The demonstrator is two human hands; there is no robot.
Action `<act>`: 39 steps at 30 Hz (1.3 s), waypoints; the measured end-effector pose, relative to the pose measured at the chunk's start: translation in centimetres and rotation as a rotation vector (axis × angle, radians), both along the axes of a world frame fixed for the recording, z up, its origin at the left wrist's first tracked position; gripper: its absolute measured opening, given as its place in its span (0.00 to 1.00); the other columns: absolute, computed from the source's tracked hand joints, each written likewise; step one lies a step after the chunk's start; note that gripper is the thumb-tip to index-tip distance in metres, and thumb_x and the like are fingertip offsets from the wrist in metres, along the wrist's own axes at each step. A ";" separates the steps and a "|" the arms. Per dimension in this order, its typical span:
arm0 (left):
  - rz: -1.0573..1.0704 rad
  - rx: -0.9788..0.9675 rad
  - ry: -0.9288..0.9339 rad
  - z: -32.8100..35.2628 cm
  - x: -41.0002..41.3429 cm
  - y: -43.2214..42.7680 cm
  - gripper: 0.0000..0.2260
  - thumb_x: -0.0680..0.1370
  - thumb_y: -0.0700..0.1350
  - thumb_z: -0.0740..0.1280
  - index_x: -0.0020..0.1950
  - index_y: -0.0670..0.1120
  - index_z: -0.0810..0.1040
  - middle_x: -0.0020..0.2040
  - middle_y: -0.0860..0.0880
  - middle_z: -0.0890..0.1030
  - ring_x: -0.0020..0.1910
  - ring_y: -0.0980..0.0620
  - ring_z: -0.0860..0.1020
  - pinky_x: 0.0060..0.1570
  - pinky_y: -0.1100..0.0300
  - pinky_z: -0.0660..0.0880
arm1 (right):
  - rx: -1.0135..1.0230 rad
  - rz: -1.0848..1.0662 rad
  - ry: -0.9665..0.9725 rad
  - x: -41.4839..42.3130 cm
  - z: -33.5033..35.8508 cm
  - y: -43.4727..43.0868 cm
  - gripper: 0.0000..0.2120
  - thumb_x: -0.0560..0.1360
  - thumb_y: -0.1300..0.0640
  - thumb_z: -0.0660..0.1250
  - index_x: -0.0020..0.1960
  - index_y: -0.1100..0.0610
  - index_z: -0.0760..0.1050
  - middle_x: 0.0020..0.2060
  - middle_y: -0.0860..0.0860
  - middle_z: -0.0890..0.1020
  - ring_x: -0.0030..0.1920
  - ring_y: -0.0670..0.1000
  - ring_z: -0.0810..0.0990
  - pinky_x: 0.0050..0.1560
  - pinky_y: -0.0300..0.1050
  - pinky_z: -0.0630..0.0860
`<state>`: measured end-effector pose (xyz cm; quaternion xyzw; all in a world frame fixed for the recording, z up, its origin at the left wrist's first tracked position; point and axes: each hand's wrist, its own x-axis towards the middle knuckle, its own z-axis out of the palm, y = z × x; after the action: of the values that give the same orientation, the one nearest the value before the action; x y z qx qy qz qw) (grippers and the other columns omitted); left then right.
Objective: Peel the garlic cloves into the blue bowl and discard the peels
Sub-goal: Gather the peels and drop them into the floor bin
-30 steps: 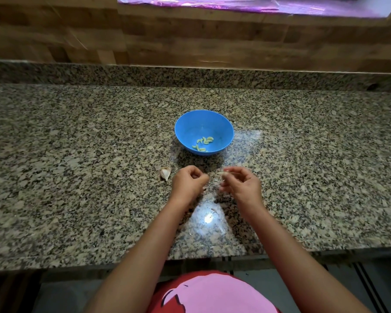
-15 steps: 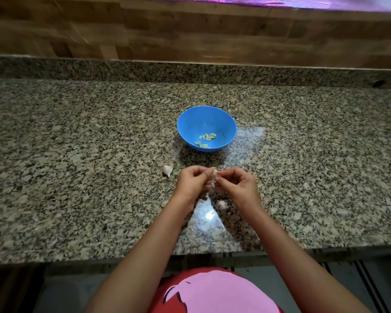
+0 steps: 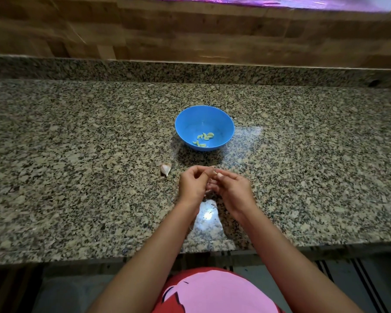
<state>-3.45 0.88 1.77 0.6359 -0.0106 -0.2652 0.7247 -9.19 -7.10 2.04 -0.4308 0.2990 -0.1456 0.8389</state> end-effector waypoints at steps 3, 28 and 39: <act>0.019 0.090 -0.113 -0.5 0.0 0.1 0.04 0.76 0.41 0.69 0.41 0.43 0.79 0.39 0.42 0.82 0.36 0.48 0.79 0.40 0.53 0.79 | 0.045 0.035 -0.015 0.0 0.5 -0.1 0.05 0.76 0.67 0.63 0.48 0.68 0.77 0.34 0.57 0.81 0.32 0.50 0.80 0.35 0.37 0.79; -0.138 0.472 -0.440 -0.8 1.7 -0.3 0.06 0.76 0.47 0.69 0.47 0.45 0.81 0.41 0.50 0.81 0.42 0.53 0.79 0.45 0.59 0.75 | -1.072 0.077 0.514 3.4 -0.5 -5.5 0.12 0.77 0.62 0.63 0.59 0.63 0.78 0.55 0.57 0.81 0.54 0.52 0.79 0.57 0.39 0.70; 0.136 0.350 -0.223 -2.3 0.3 3.9 0.04 0.78 0.47 0.65 0.45 0.49 0.79 0.42 0.50 0.82 0.44 0.47 0.80 0.48 0.49 0.78 | -1.605 0.732 0.525 -4.2 -2.3 1.3 0.40 0.76 0.33 0.47 0.76 0.54 0.35 0.73 0.47 0.34 0.74 0.47 0.35 0.71 0.45 0.34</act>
<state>-3.12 4.80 -0.49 0.7766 -0.0018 -0.1416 0.6139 -13.42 -5.78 -0.25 -0.9708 0.1341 0.0675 0.1871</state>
